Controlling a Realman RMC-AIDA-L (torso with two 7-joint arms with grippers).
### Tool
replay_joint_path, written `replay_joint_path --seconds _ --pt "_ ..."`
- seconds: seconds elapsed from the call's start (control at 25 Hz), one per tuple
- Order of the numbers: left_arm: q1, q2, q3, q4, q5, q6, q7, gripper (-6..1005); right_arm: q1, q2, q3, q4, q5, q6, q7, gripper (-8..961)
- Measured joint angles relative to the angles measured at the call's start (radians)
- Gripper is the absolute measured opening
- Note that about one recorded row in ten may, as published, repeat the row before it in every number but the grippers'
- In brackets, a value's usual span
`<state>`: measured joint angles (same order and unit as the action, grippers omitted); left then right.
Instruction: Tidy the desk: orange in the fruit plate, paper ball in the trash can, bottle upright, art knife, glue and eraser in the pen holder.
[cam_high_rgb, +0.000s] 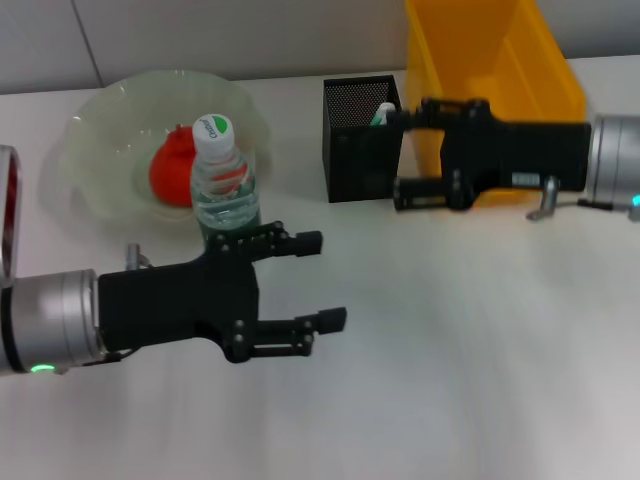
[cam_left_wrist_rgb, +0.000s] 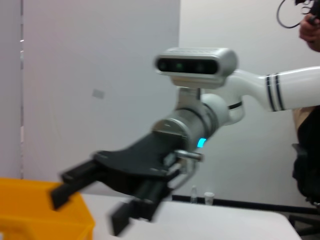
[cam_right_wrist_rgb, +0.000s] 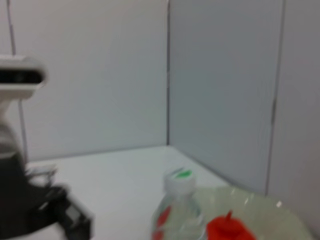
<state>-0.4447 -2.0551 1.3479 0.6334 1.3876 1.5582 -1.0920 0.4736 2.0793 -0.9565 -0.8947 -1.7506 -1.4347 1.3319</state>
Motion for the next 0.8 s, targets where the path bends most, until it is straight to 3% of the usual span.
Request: replay_joint_path --seconds 0.24,0.56,0.8 --pt "-0.004 0.022 -0.106 0.011 0.119 0.008 -0.056 808 -0.085 0.001 -0.126 -0.102 -0.033 -0.009 0.027 825" --pt "-0.009 0.059 -0.12 0.015 0.169 0.034 -0.071 808 -0.154 0.004 -0.248 -0.213 -0.115 -0.044 0.105 826" --pt "-0.012 0.069 -0.122 0.026 0.176 0.047 -0.065 808 -0.19 0.005 -0.296 -0.274 -0.124 -0.046 0.118 826"
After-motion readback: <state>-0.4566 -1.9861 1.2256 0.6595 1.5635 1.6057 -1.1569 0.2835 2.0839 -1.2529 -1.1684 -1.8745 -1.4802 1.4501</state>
